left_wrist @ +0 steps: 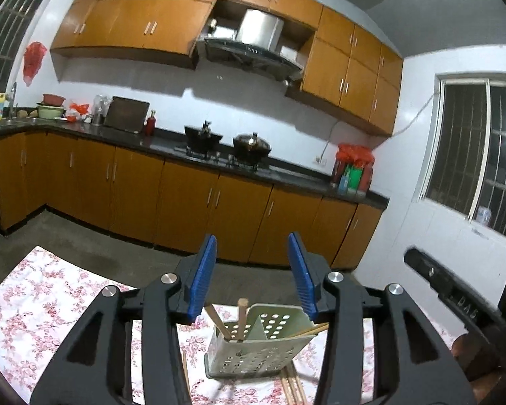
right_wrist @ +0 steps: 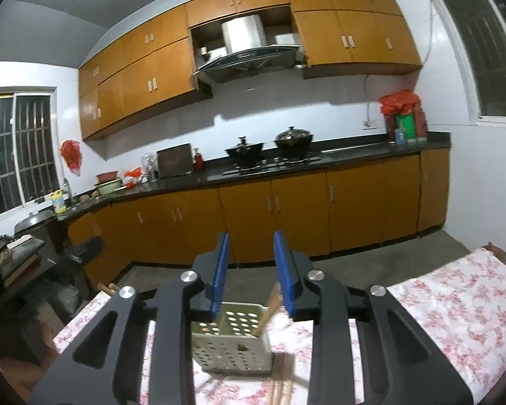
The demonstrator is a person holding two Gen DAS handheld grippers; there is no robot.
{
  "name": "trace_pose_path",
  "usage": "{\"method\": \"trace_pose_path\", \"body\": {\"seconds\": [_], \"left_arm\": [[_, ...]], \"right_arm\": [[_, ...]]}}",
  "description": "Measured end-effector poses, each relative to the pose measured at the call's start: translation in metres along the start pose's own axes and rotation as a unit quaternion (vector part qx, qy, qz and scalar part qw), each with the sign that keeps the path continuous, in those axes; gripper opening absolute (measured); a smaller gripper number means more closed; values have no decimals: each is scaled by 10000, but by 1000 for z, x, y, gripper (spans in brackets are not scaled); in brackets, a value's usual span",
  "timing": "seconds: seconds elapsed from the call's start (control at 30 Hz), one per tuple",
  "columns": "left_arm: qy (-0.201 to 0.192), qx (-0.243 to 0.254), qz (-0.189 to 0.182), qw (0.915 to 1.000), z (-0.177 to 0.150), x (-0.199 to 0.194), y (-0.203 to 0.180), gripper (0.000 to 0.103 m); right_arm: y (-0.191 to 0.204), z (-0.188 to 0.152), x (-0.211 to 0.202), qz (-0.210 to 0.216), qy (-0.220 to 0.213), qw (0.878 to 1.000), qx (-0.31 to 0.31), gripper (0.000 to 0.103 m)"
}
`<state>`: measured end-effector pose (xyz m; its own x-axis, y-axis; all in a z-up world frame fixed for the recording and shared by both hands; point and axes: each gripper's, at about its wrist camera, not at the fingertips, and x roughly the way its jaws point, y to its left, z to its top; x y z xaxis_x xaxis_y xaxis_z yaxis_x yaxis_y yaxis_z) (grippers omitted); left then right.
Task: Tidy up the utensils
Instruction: 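Insert both chopsticks into the green caddy and open both tools, then return both tools to the loose chopsticks and grasp one chopstick each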
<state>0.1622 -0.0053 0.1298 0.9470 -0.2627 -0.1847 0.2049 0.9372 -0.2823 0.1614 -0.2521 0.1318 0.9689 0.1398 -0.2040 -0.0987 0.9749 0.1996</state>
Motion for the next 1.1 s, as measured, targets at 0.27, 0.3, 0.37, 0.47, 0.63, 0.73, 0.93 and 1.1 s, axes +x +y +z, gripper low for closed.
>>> {"method": "trace_pose_path", "body": {"seconds": [0.27,0.3,0.37,0.47,0.63,0.73,0.93,1.1], "left_arm": [[-117,-218,643,9976,-18,-57,35,52],[33,-205,807,9965,-27,-57,42,52],[432,-170,1032,9936,-47,-52,53,52],[1347,-86,1320,9820,-93,-35,68,52],[2247,-45,1287,9659,-147,-22,72,43],[2516,64,1188,9605,-166,-19,68,42],[2768,126,1083,9547,-180,-13,64,42],[2967,133,876,9509,-190,-7,61,30]], "right_arm": [[-59,-49,-10,-759,803,9933,327,31],[-65,-63,-4,-814,1094,9901,342,31],[-71,-92,6,-902,1594,9826,322,31],[-72,-146,23,-609,2528,9649,375,20],[-50,-195,29,-225,3085,9507,223,18],[-37,-207,32,-134,3261,9452,116,16],[-26,-221,39,-188,3472,9375,-151,11],[-34,-216,41,-482,3384,9397,-132,8]]}}
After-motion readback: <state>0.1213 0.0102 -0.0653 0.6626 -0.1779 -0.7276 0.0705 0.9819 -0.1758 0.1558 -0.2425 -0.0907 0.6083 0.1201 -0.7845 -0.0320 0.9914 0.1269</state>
